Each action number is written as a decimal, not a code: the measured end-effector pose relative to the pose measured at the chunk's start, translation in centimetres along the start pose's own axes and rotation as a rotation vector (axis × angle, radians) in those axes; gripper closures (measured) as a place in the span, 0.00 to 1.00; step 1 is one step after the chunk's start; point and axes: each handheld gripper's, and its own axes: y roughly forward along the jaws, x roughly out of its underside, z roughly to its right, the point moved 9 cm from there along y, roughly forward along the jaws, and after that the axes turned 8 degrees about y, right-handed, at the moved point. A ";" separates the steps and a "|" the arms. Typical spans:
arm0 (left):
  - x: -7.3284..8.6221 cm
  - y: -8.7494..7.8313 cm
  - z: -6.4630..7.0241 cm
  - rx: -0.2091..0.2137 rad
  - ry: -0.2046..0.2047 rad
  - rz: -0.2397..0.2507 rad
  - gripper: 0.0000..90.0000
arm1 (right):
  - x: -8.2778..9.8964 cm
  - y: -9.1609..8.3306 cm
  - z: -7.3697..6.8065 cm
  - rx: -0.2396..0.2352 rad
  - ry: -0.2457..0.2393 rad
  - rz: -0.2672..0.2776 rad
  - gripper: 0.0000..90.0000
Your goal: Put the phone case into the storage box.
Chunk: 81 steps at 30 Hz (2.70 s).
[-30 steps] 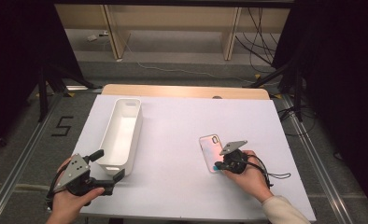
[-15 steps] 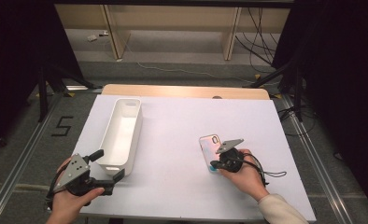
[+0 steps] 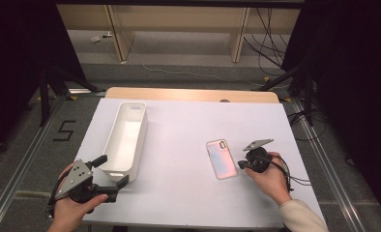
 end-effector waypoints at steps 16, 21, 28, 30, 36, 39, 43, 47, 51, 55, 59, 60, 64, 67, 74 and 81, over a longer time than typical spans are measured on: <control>0.0 0.0 0.0 0.000 0.000 0.001 0.00 | 0.9 0.5 -1.5 -0.042 -0.024 -0.079 1.00; 0.0 0.0 0.0 -0.001 -0.001 0.001 0.00 | 0.9 0.6 -2.0 -0.058 -0.036 -0.087 1.00; 0.0 0.0 0.0 0.001 0.000 0.000 0.00 | 1.0 0.5 -2.5 -0.069 -0.022 -0.100 1.00; 0.0 0.0 0.0 0.001 0.000 0.000 0.00 | 0.9 0.7 -2.3 -0.066 -0.037 -0.082 1.00; 0.0 0.1 0.0 0.006 0.001 0.002 0.00 | 0.8 0.6 -2.4 -0.073 -0.037 -0.072 1.00; 0.1 0.1 0.0 0.001 -0.002 -0.003 0.00 | 0.4 0.1 -2.0 -0.068 -0.037 -0.038 0.95; -0.1 0.1 0.1 0.005 -0.006 0.006 0.00 | -0.3 -1.1 -1.5 -0.088 -0.028 0.050 0.70; 0.0 0.1 0.0 -0.004 -0.011 -0.003 0.00 | -1.1 -1.7 -1.4 -0.105 -0.031 0.149 0.53; 0.0 0.1 -0.2 -0.011 -0.011 -0.003 0.00 | -2.3 -2.8 -1.5 -0.144 -0.008 0.282 0.42; 0.1 0.1 -0.2 -0.014 -0.010 -0.006 0.00 | -2.8 -4.1 -1.6 -0.156 -0.007 0.373 0.35; 0.1 0.1 -0.2 -0.014 -0.009 -0.005 0.00 | -3.1 -4.9 -1.8 -0.167 -0.010 0.427 0.34; 0.1 0.1 -0.1 -0.012 -0.010 -0.006 0.00 | -3.1 -5.4 -1.8 -0.164 -0.014 0.444 0.33; 0.2 0.0 -0.1 -0.008 -0.005 -0.005 0.00 | -3.0 -5.7 -2.0 -0.172 -0.009 0.450 0.31; 0.2 -0.2 0.0 -0.006 -0.007 0.001 0.00 | -2.9 -5.8 -2.3 -0.174 -0.023 0.440 0.31; 0.1 -0.2 0.0 -0.002 -0.006 0.007 0.00 | -2.9 -5.4 -3.9 -0.173 -0.178 0.360 0.33; 0.1 -0.1 0.0 -0.001 -0.009 -0.001 0.00 | -1.9 -3.8 -4.6 -0.149 -0.316 0.197 0.35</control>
